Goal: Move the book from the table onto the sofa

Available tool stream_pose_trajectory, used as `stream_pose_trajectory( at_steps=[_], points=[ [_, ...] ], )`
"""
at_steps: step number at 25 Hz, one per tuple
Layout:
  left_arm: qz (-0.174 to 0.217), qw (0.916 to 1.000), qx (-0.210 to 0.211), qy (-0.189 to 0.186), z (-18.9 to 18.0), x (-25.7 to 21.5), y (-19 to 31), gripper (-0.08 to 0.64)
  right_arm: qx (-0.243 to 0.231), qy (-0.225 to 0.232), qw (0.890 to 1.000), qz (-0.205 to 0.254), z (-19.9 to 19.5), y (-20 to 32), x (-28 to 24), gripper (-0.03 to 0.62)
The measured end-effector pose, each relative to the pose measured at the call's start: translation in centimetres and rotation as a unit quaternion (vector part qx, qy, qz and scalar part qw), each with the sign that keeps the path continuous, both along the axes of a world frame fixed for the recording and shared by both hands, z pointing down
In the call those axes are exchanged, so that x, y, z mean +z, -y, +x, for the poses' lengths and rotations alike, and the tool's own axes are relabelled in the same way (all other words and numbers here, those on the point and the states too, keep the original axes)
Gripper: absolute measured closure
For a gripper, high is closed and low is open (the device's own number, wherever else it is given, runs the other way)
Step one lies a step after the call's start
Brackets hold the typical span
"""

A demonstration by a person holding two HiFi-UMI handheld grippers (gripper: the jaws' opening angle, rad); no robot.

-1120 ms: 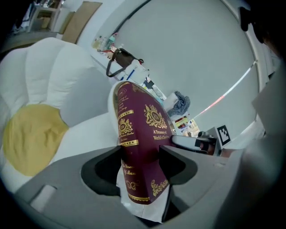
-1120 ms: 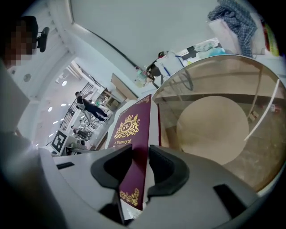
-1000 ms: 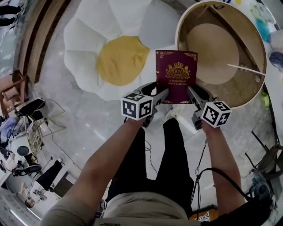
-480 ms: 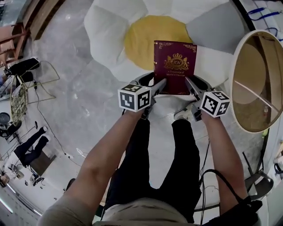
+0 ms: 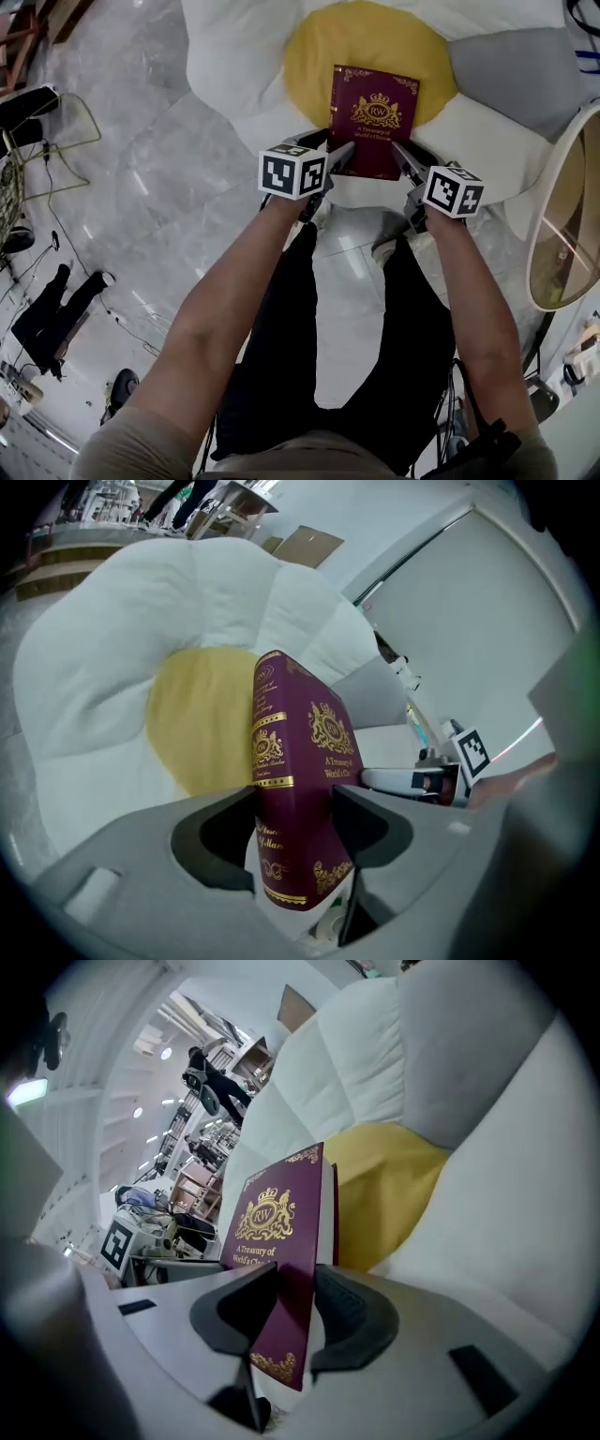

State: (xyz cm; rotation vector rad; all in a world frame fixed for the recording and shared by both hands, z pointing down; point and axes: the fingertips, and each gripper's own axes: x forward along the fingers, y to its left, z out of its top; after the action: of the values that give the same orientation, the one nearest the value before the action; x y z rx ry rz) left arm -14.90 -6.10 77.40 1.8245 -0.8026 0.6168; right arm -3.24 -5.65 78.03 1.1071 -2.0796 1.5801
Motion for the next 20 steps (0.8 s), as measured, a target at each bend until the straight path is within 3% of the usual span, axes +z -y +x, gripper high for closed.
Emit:
stream_pose_trajectory(
  at_steps=[4, 10, 15, 20],
  points=[
    [-0.02, 0.9997, -0.008, -0.014, 0.4, 3.1, -0.2, 0.301, 0.003, -0.008, 1.0, -0.013, 0.4, -0.1, 2.6, 0.458],
    [-0.019, 0.9996, -0.002, -0.022, 0.6, 3.8, -0.2, 0.301, -0.009, -0.014, 1.0, -0.02, 0.5, -0.2, 2.9, 0.442],
    [-0.021, 0.9997, 0.012, 0.002, -0.3, 2.7, -0.1, 0.301, 0.014, -0.029, 0.999, -0.034, 1.4, 0.0, 1.9, 0.439],
    [-0.018, 0.9991, 0.034, 0.02, -1.5, -1.7, -0.7, 0.301, 0.02, -0.054, 0.998, -0.037, 3.0, -1.8, -2.1, 0.454]
  ],
)
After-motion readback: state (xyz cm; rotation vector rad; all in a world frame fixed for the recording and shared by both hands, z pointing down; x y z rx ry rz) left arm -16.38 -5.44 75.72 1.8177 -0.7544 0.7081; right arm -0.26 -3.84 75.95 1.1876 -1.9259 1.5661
